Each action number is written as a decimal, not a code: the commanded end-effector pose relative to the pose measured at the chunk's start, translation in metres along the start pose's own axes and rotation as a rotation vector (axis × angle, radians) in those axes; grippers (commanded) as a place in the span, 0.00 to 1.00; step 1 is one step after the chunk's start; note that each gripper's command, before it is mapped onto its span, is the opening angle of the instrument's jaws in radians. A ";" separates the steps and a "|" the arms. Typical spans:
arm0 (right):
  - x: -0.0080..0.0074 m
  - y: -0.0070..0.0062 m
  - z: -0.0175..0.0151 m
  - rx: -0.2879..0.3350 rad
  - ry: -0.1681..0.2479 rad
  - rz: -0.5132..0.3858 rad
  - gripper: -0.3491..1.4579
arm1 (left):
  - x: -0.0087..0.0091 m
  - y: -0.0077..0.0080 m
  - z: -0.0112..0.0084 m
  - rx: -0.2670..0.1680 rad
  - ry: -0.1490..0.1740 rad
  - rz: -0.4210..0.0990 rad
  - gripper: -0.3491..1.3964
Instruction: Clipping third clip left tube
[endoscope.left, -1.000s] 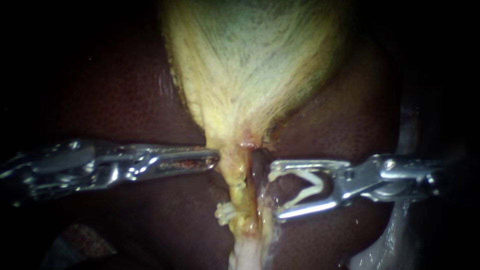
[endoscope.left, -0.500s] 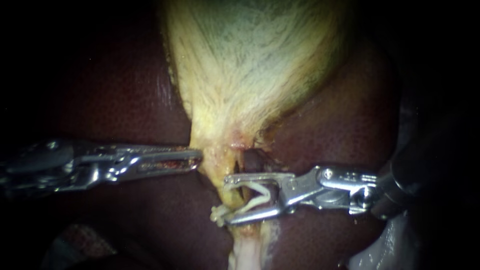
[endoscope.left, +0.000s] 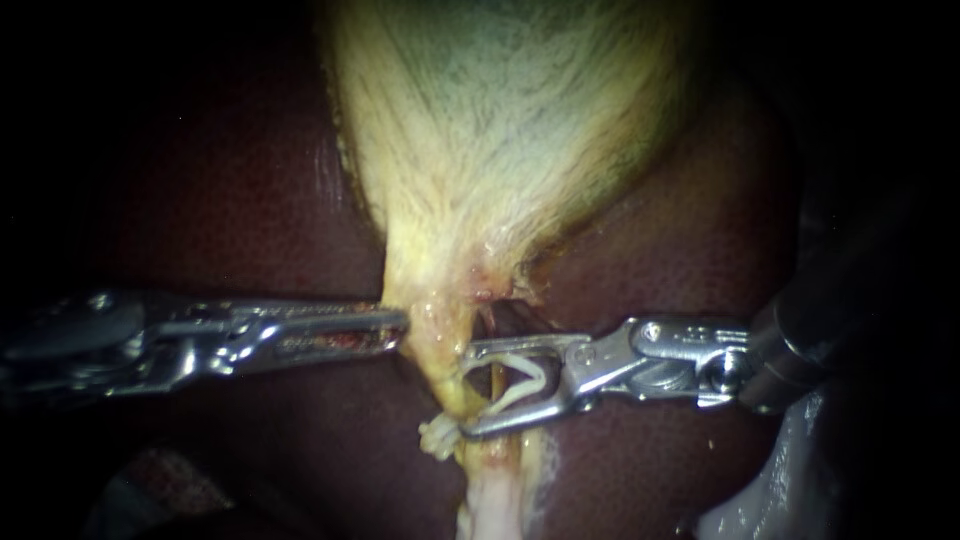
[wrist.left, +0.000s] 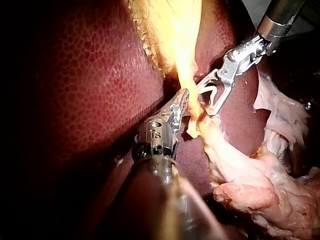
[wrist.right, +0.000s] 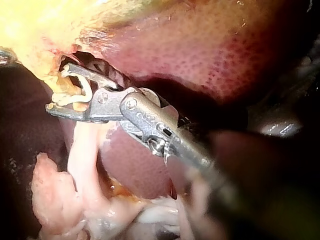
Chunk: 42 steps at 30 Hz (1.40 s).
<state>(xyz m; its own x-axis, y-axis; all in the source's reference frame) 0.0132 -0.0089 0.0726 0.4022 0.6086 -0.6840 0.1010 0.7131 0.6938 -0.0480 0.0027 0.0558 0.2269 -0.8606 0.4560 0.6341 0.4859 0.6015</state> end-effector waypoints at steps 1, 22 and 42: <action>0.0000 -0.0002 0.0003 -0.001 0.001 0.000 0.48 | 0.0000 0.0000 0.0002 0.000 0.001 -0.001 0.00; 0.0025 -0.0014 0.0045 0.054 0.060 -0.005 0.48 | -0.0003 -0.0001 0.0014 0.002 0.001 -0.002 0.00; 0.0036 -0.0011 0.0036 0.059 0.067 -0.045 0.48 | -0.0003 -0.0001 0.0014 0.001 0.001 -0.002 0.00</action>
<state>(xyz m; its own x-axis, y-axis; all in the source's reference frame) 0.0178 -0.0087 0.0701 0.3332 0.5954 -0.7311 0.1745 0.7231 0.6684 -0.0492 0.0031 0.0565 0.2262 -0.8620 0.4537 0.6335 0.4840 0.6037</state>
